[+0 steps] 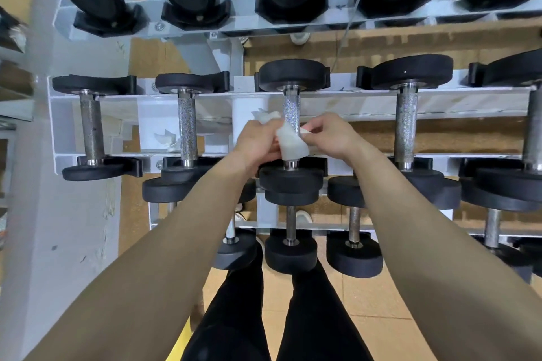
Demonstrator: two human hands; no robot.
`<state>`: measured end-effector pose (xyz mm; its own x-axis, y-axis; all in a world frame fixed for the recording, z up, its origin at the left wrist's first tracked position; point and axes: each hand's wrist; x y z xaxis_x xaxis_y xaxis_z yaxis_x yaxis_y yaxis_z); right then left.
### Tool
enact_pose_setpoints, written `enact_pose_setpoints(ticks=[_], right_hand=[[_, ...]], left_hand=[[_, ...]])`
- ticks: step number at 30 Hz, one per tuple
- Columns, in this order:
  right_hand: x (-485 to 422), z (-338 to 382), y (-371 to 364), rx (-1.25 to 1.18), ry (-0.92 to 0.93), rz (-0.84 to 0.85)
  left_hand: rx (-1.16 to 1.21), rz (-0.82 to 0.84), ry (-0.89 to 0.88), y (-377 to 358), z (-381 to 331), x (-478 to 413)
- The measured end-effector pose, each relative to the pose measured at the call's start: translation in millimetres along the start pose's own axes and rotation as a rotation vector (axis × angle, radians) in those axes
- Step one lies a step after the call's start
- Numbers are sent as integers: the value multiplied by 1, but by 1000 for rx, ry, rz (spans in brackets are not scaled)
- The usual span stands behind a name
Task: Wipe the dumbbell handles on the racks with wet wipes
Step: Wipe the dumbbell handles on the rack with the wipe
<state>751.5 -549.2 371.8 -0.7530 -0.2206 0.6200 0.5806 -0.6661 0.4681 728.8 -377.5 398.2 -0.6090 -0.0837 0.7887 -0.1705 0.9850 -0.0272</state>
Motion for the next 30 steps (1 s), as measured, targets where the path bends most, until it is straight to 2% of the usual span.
enact_pose_setpoints(ticks=[2,4,7,9,12,17,20,24,26,30], right_hand=[[14,4,6,47,17,-26],[29,9,11,122,62,-3],[47,12,20,171,95,16],[55,10,23,91,86,3],[57,4,18,-62,15,-64],[47,8,0,-116,-66,-136],[45,14,-1,-354,-153,-154],[56,22,17,-693,-160,-181],[59,25,23,-789,-157,-167],[53,29,9,-860,-185,-90]], left_hand=[[-249,-151,-134,6,2,-5],[-518,-202,-209,12,4,-1],[-726,-139,-203,13,8,5],[-818,-100,-232,8,8,5],[-841,-99,-294,9,-3,5],[-774,-60,-366,20,-28,28],[-749,-102,-365,19,-30,27],[-807,-143,-305,9,-22,9],[-808,-135,-273,3,-21,5],[-827,-174,-357,1,-34,15]])
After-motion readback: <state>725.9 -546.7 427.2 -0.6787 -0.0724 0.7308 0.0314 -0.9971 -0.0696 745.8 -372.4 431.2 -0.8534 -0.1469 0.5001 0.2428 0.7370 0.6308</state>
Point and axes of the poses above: each hand's wrist, its own x-axis away from the middle knuckle, its own y-axis out of the back of the hand, z = x × y, and after that the axes turned 9 degrees about x, right-handed
